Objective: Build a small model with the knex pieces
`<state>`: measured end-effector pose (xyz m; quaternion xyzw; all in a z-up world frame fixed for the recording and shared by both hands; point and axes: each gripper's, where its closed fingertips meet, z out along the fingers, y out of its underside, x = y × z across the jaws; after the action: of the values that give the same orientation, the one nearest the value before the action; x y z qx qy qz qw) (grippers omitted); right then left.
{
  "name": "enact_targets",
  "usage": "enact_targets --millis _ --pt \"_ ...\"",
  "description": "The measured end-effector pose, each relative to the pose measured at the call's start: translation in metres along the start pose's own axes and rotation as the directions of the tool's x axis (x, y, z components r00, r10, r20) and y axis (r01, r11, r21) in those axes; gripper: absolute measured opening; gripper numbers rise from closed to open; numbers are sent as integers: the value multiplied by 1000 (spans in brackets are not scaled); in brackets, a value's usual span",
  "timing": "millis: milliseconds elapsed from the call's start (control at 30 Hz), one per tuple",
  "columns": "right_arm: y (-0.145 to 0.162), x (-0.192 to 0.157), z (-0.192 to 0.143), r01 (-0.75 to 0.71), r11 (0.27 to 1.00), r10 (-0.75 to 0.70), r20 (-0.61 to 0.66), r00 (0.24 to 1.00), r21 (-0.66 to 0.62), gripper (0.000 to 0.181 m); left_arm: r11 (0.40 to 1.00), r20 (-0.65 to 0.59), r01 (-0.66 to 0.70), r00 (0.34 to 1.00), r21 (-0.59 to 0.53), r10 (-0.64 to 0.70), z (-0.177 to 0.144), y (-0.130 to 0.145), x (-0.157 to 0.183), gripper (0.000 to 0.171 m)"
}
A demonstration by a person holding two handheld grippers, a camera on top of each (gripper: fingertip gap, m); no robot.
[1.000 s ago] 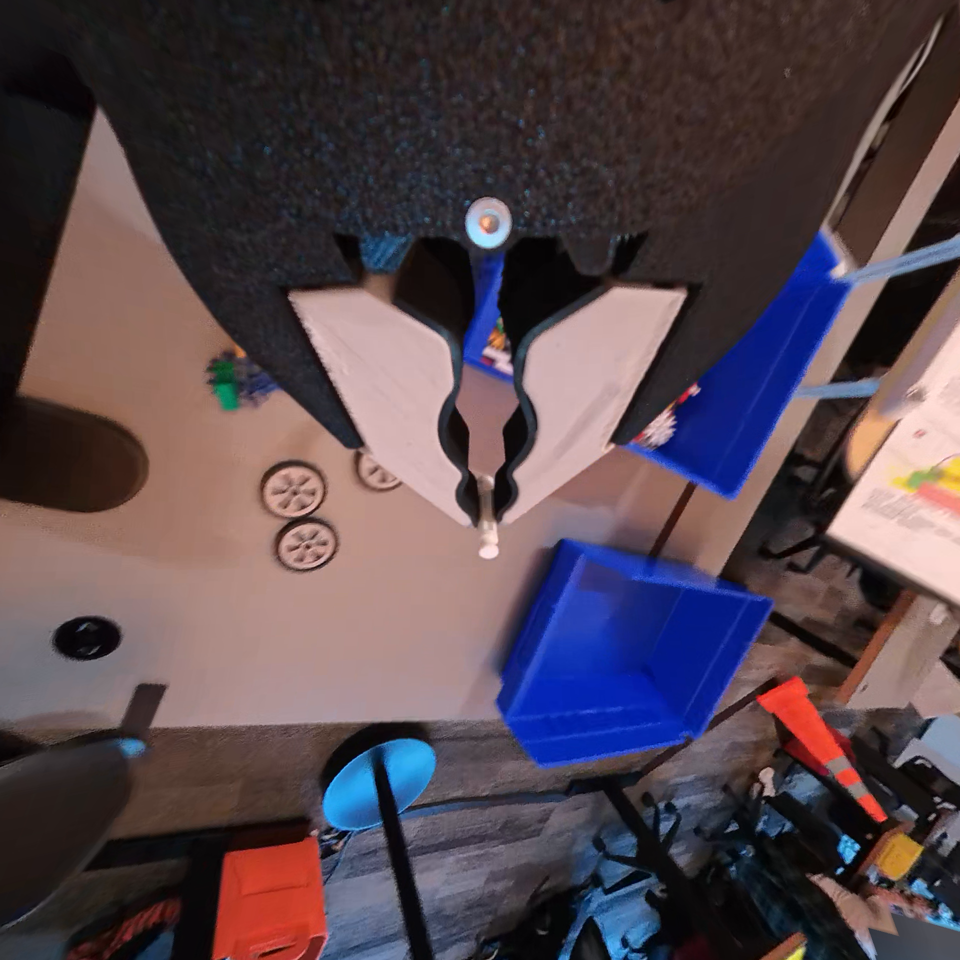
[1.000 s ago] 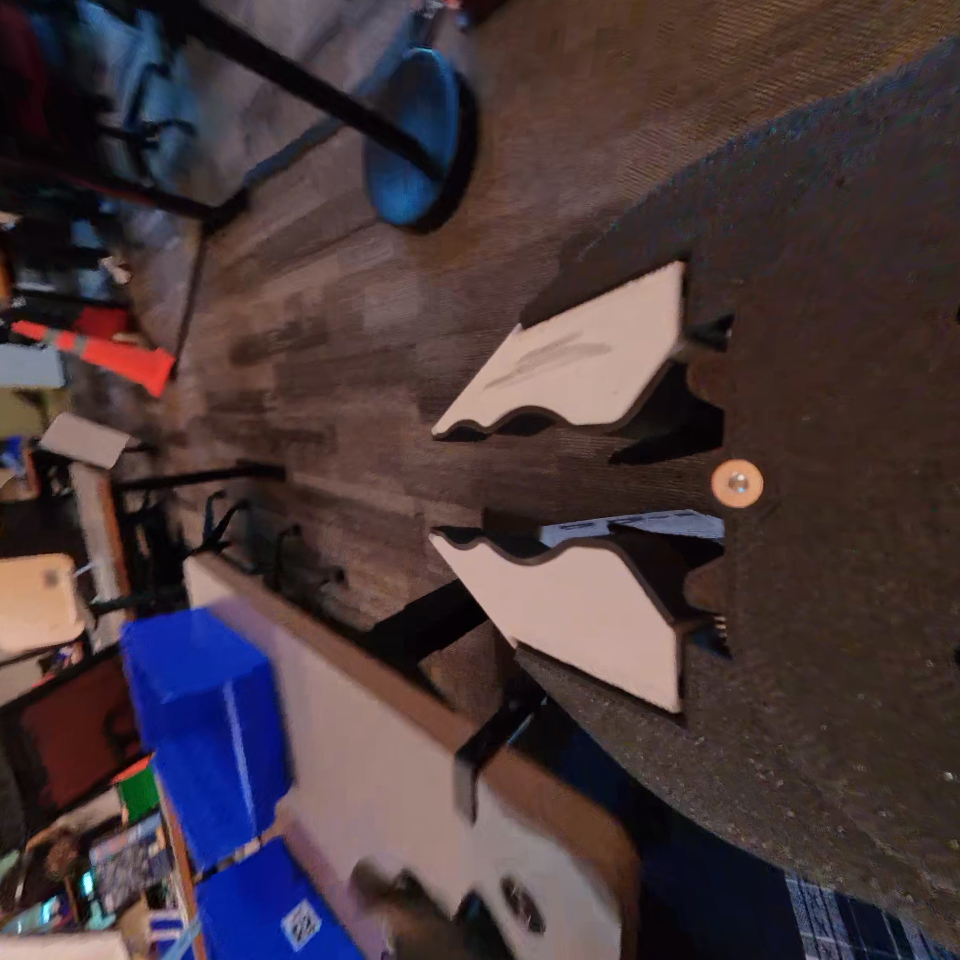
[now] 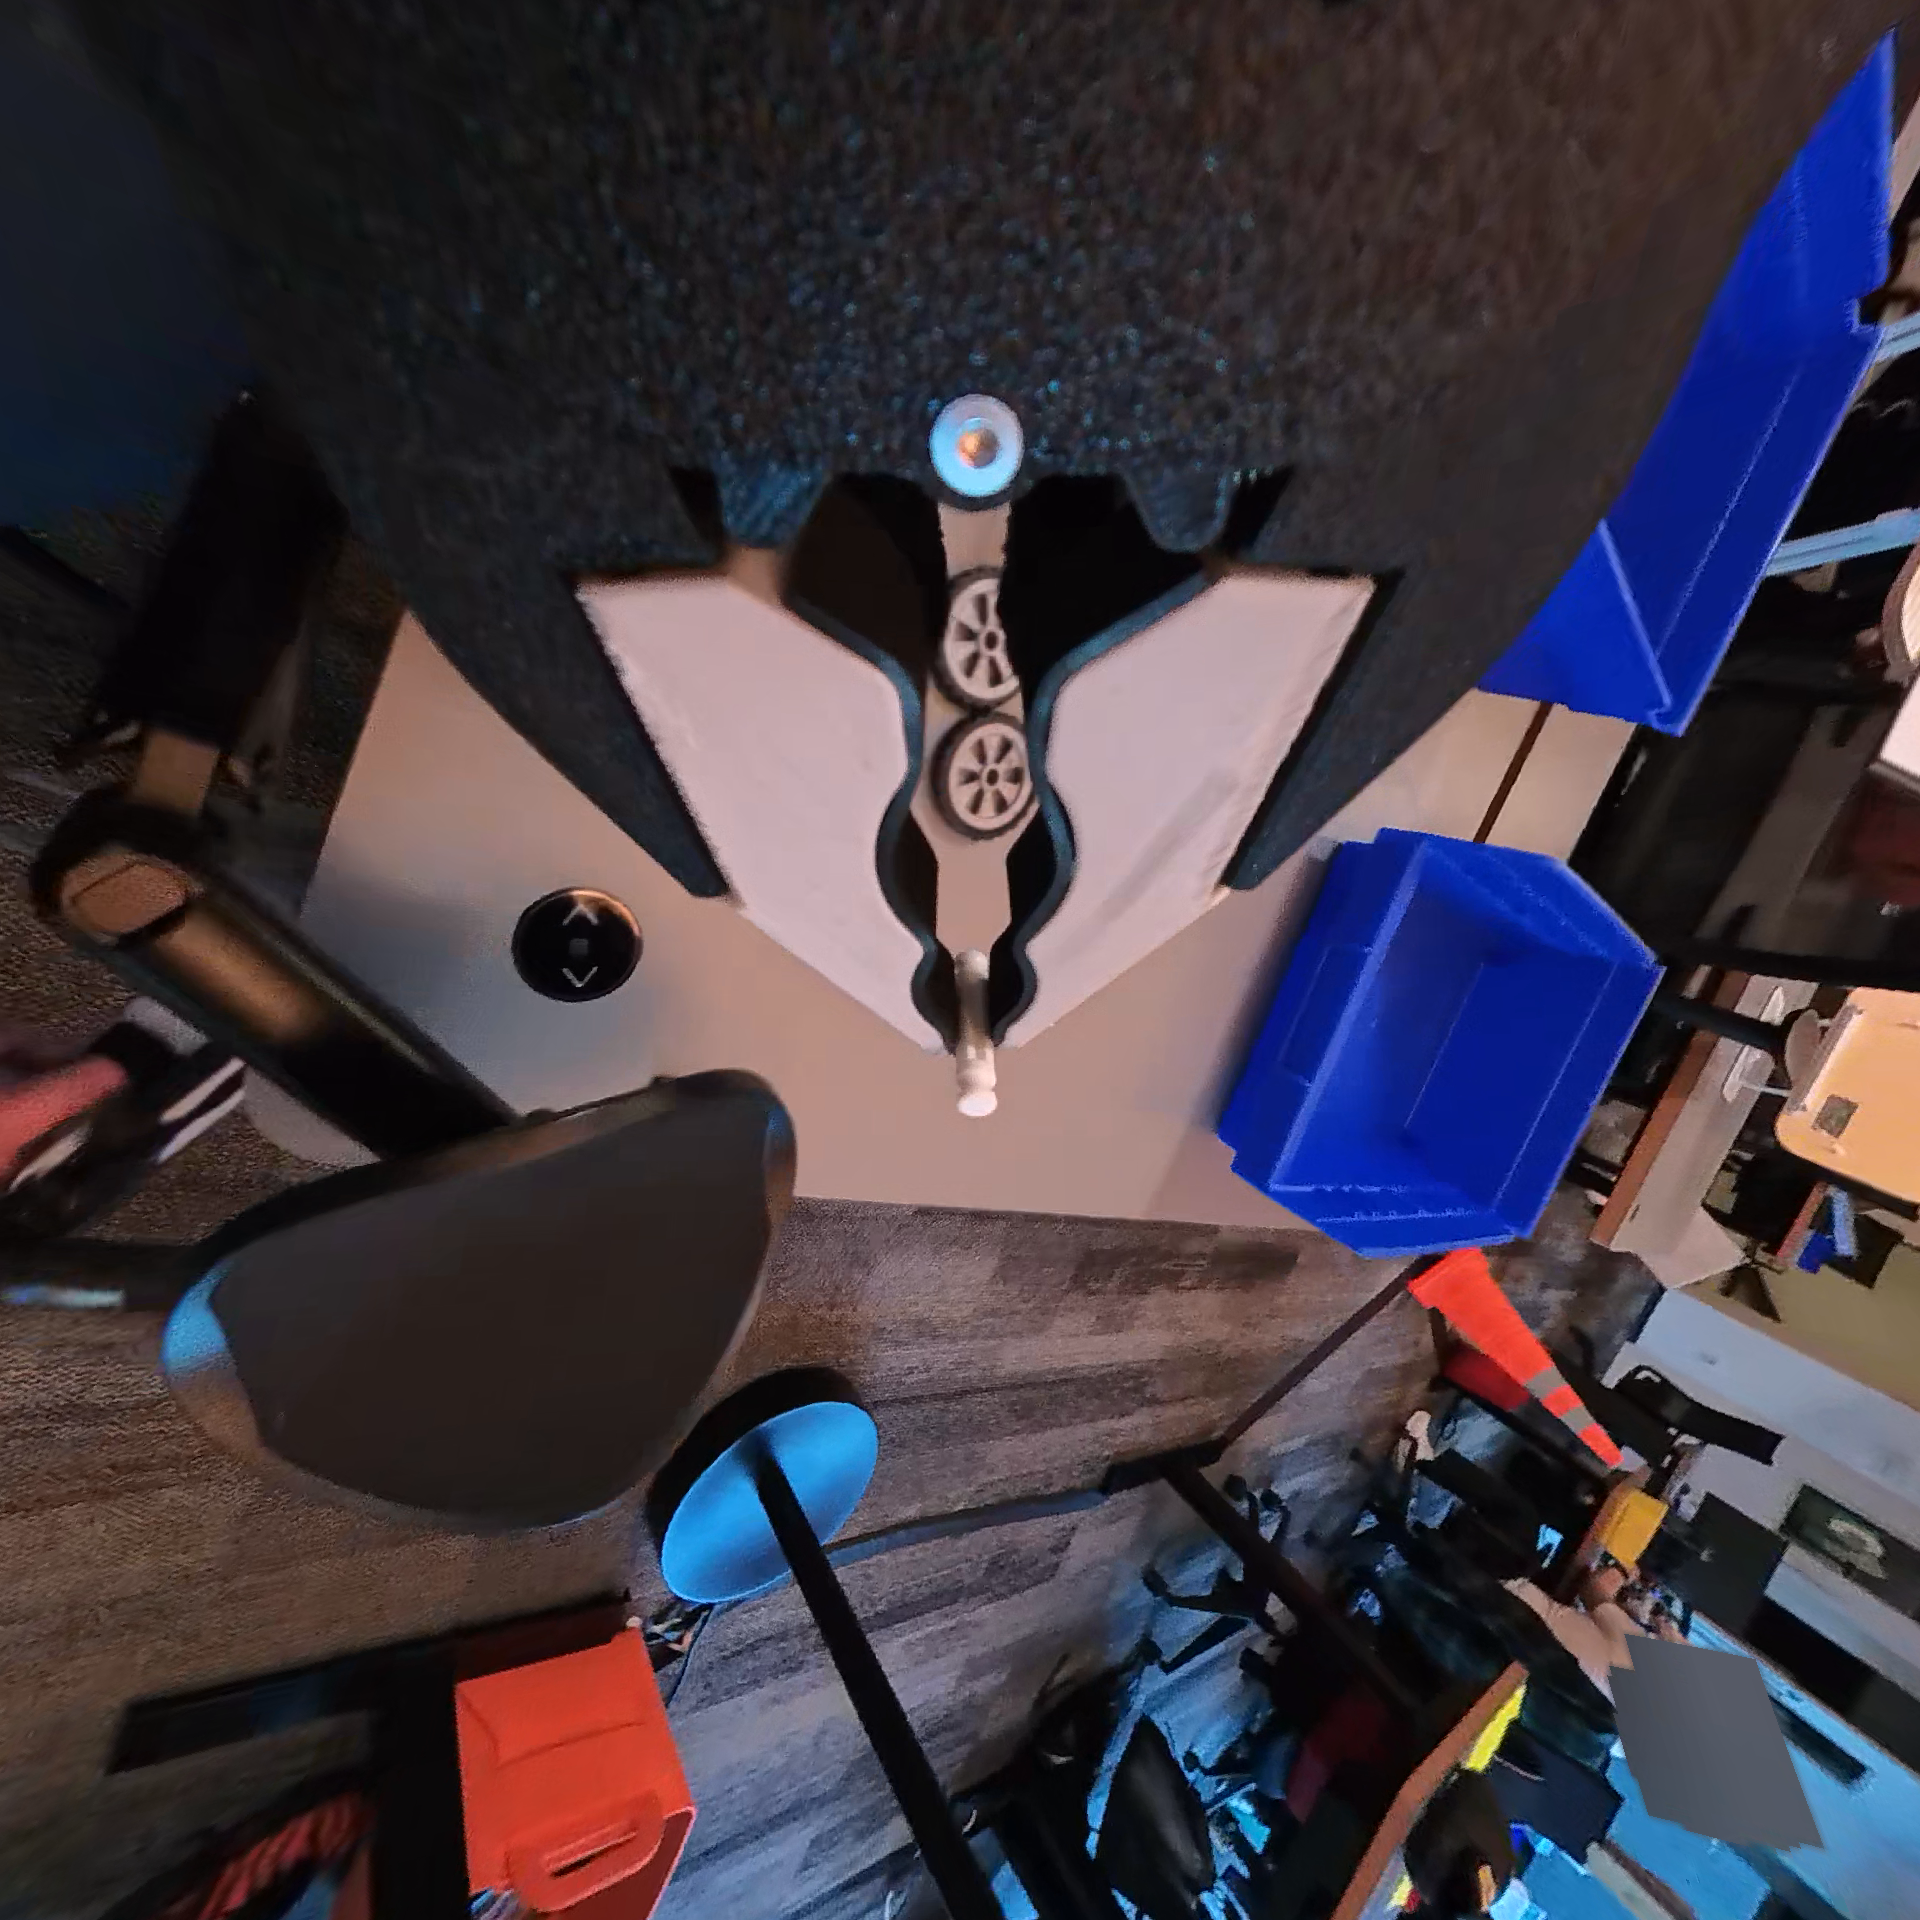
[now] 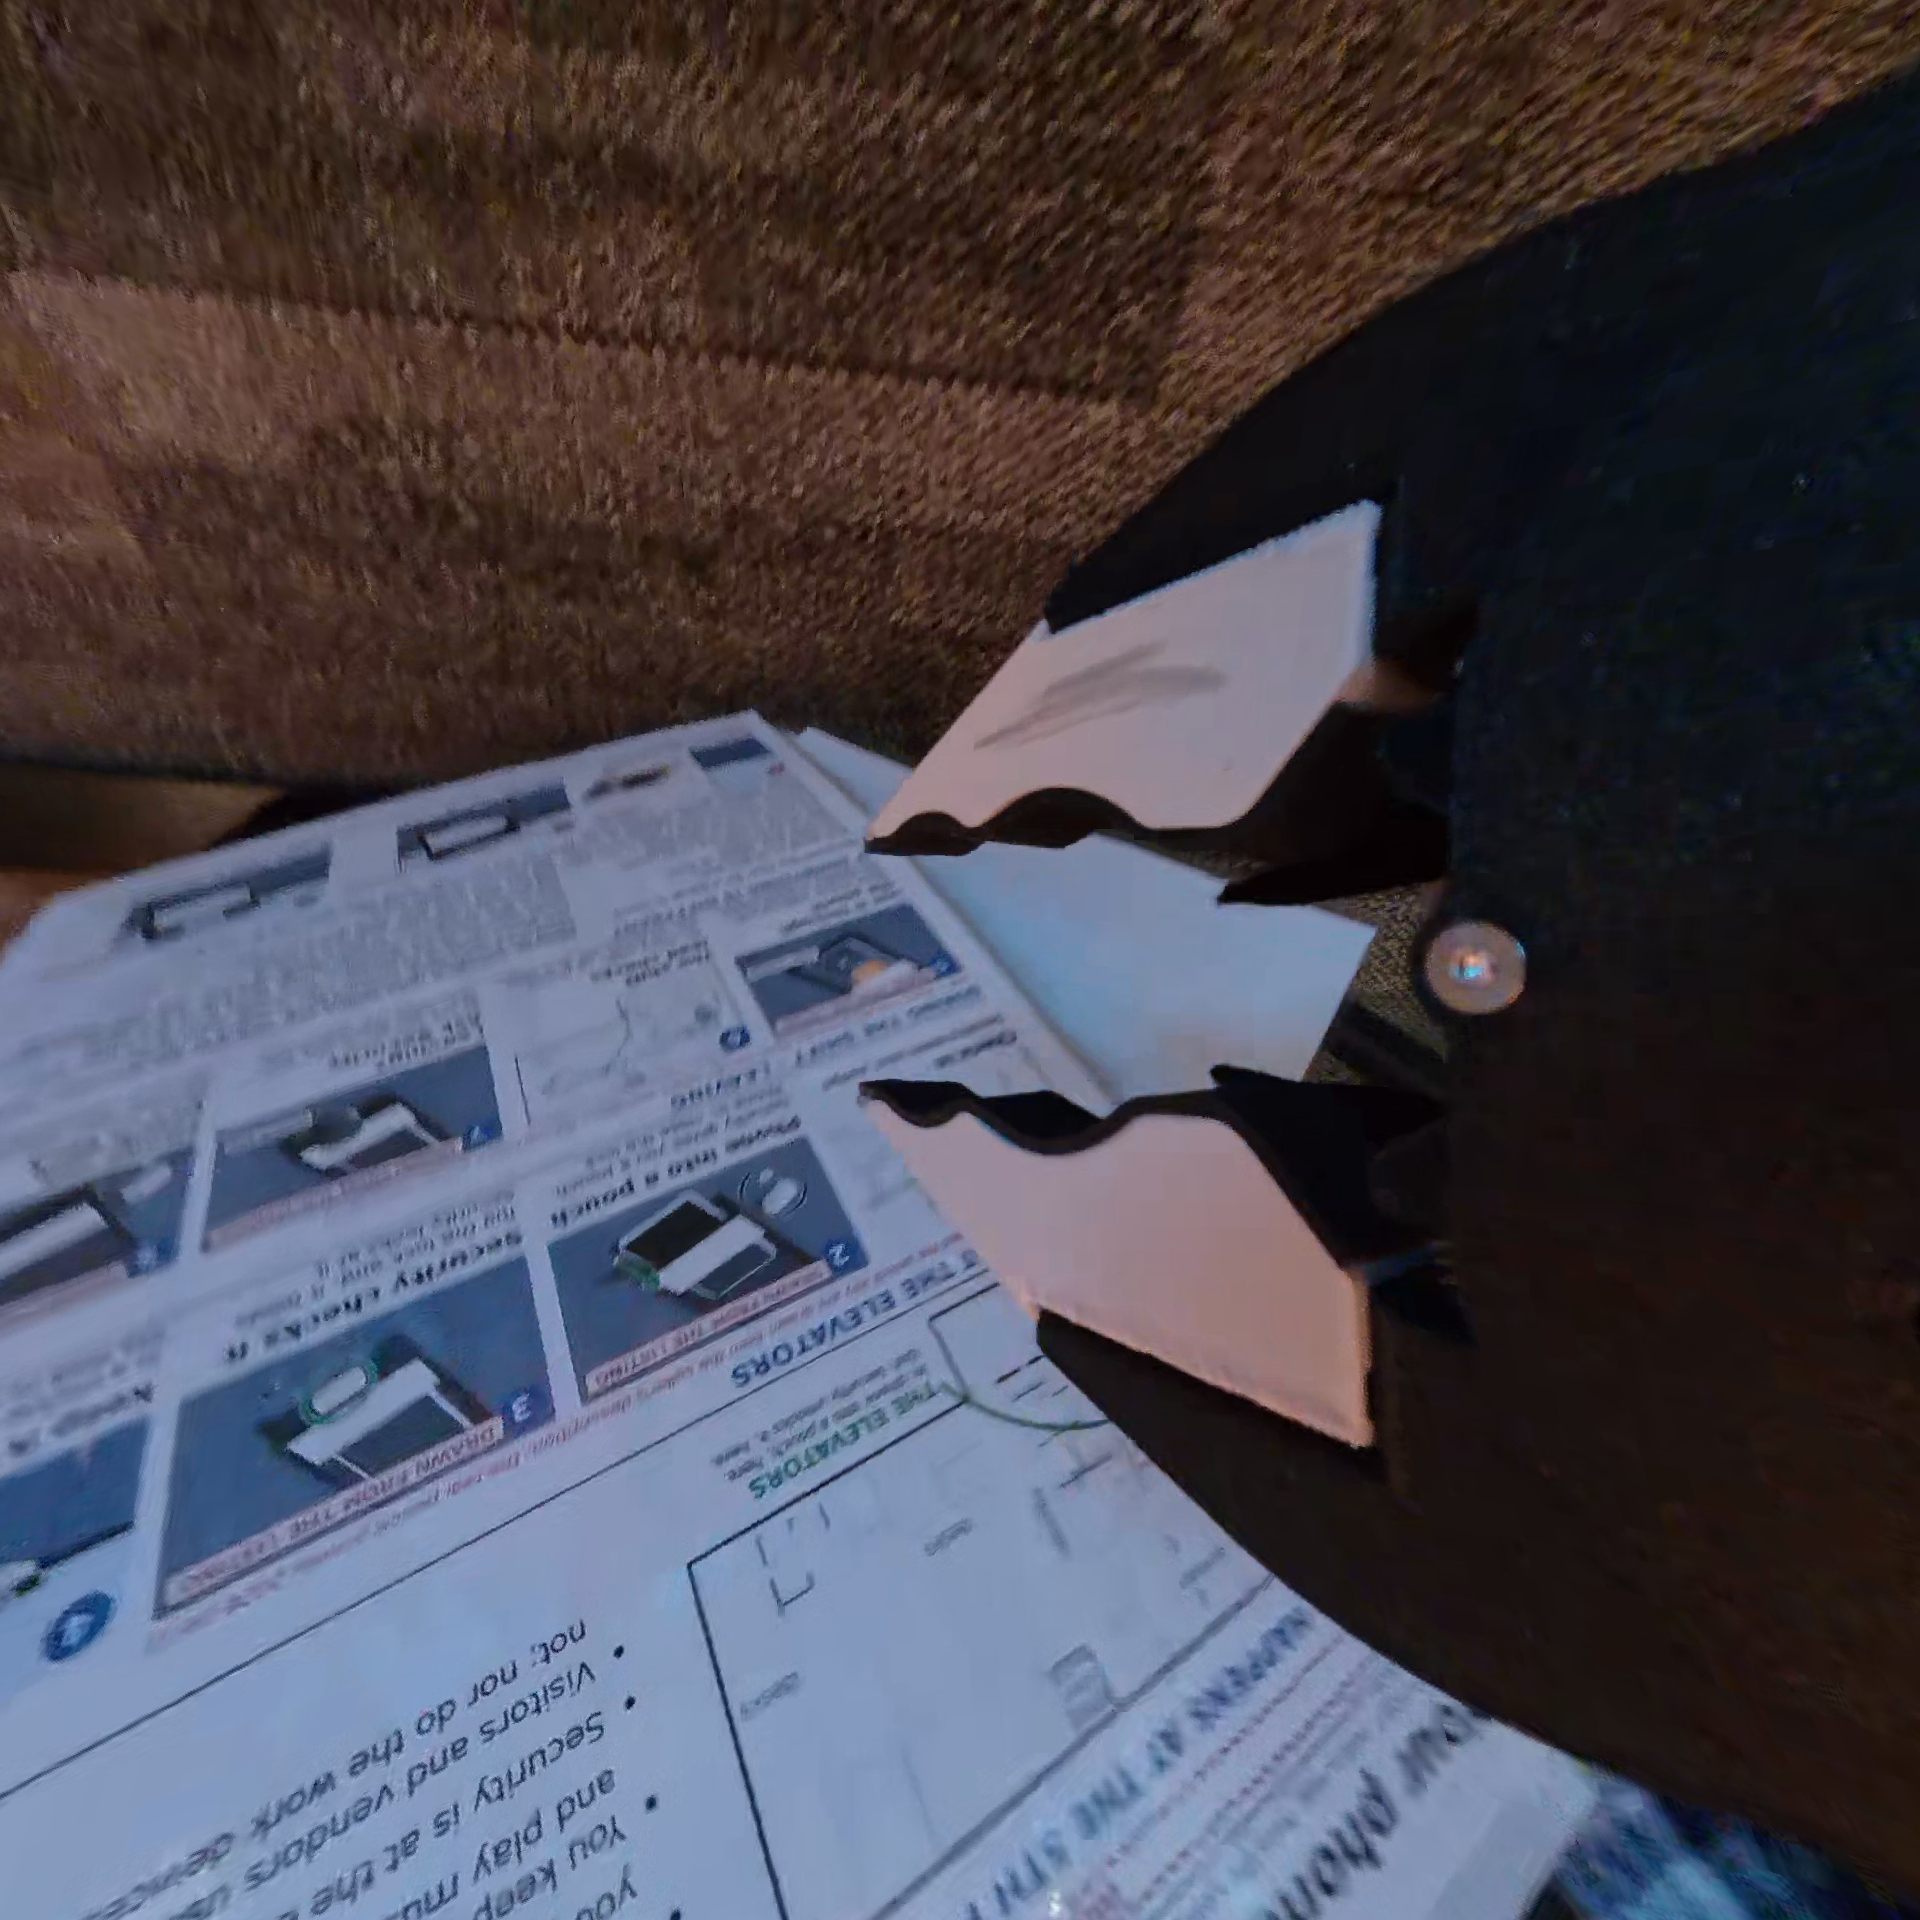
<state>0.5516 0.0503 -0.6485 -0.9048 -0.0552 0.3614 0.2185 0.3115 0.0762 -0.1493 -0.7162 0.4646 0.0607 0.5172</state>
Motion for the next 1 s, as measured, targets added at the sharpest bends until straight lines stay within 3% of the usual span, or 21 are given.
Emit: enact_targets --millis 167,300,500,567,633,733,800,900,1000 --pt "7 -27 61 37 997 -34 48 998 -60 45 998 76 45 996 -40 -42 17 1 18 2" --pt "36 -60 98 93 983 -61 196 979 -158 36 994 198 95 977 -58 -82 28 7 16 2" --pt "94 -140 107 396 882 -228 502 834 -256 35 976 289 188 946 -110 -150 45 27 18 3" --pt "92 -138 105 403 880 -229 518 824 -252 33 968 301 213 939 -134 -165 51 35 22 3" --pt "81 -113 104 346 898 -187 477 859 -272 31 958 309 246 931 -144 -193 57 43 27 2" --pt "53 -49 105 229 937 -132 338 932 -266 31 950 339 272 917 -152 -208 62 53 28 2" --pt "15 0 102 159 969 -119 203 972 -190 32 940 353 306 905 -147 -239 64 63 28 2" --pt "-84 45 80 83 995 -87 73 994 56 32 939 372 312 896 -144 -240 64 69 26 2" --pt "-194 39 51 176 942 -186 7 983 285 32 934 387 322 889 -153 -244 64 74 22 3"
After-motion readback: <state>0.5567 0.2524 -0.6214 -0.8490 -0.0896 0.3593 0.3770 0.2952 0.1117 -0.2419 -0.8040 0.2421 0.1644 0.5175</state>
